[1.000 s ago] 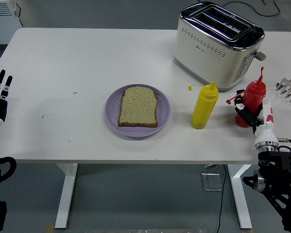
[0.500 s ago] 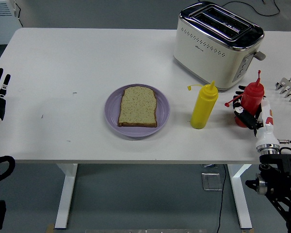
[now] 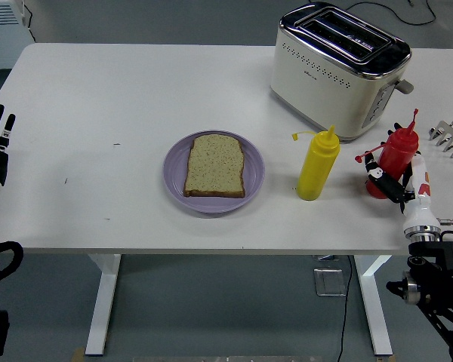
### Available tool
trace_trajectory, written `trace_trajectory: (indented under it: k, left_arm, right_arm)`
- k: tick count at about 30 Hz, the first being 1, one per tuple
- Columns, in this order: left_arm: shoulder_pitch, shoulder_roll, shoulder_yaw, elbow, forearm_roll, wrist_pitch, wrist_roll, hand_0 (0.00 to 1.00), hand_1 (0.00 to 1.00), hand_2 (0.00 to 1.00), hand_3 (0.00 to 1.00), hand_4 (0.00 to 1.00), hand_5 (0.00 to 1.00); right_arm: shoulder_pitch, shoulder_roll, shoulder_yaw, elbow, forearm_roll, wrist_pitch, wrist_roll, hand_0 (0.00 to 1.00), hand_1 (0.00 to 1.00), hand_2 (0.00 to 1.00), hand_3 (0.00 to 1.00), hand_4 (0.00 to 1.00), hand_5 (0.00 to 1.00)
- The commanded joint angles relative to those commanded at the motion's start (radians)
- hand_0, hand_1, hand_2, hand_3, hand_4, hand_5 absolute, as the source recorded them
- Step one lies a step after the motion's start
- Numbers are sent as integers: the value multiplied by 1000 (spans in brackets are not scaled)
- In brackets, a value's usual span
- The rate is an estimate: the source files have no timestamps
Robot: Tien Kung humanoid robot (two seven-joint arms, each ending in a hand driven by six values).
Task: Pick up the cup,pour liquid into bread,place the cup on the desk
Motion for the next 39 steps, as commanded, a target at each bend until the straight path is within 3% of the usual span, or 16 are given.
trace_trajectory:
  k: [12, 39]
  left_arm:
    - [-1, 1, 0, 0, 0, 0, -1, 793, 754, 758, 712, 507, 988]
    - [-3, 2, 0, 0, 1, 1, 0, 793, 753, 757, 712, 508, 992]
  right_arm:
    - [-30, -14, 13, 30, 6, -5, 0, 935, 837, 944, 992, 751, 223]
    - [-146, -72, 89, 181, -69, 54, -40, 972, 873, 990, 998, 785, 203]
